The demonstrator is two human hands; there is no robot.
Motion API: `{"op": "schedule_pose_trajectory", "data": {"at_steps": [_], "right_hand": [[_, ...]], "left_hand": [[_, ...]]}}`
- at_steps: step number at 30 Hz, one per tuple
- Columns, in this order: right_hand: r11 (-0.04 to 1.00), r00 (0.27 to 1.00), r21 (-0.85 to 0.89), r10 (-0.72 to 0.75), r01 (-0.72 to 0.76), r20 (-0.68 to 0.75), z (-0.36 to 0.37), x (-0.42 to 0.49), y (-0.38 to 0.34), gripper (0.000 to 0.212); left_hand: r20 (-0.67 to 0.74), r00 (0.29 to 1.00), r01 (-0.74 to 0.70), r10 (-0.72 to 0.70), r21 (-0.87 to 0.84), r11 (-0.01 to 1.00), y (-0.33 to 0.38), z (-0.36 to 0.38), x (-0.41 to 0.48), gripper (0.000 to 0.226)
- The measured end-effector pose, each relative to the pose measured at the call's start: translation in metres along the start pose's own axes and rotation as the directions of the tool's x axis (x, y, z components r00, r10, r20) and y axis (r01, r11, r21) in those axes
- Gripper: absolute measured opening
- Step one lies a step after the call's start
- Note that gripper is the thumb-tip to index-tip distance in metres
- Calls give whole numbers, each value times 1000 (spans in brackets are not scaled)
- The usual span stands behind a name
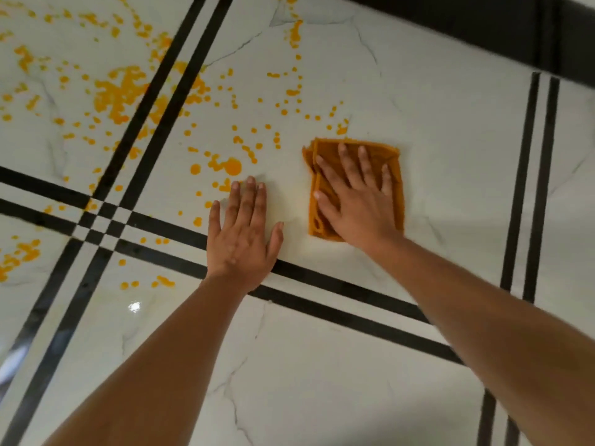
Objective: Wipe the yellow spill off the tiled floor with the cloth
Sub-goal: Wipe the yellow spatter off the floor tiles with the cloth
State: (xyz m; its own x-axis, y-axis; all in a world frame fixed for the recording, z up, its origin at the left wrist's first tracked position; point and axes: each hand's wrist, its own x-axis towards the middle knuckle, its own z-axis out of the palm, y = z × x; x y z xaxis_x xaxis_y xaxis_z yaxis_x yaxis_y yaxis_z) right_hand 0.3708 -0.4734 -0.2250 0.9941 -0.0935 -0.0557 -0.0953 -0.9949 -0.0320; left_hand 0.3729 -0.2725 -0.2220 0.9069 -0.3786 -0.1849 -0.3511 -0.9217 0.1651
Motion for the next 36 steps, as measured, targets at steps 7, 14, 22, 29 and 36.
{"op": "schedule_pose_trajectory", "data": {"at_steps": [7,14,22,29,36], "right_hand": [[949,949,-6,-314,314,2,4,3,54,60],[880,878,30,-475,474,51,6,-47,30,58],[980,978,18,-199,199,65,6,-35,-23,63],[979,977,8,-203,203,70,2,-10,-52,62],[874,869,-8,-482,486,115,1,-28,-67,63]], "left_hand": [[75,995,65,-68,40,997,10,-14,15,65],[38,986,164,-163,-6,986,18,-3,1,63],[10,969,247,-246,-26,969,4,10,-52,66],[-21,952,303,-305,-56,951,-10,14,-90,65],[-21,896,435,-443,-149,888,-40,18,-128,71]]}}
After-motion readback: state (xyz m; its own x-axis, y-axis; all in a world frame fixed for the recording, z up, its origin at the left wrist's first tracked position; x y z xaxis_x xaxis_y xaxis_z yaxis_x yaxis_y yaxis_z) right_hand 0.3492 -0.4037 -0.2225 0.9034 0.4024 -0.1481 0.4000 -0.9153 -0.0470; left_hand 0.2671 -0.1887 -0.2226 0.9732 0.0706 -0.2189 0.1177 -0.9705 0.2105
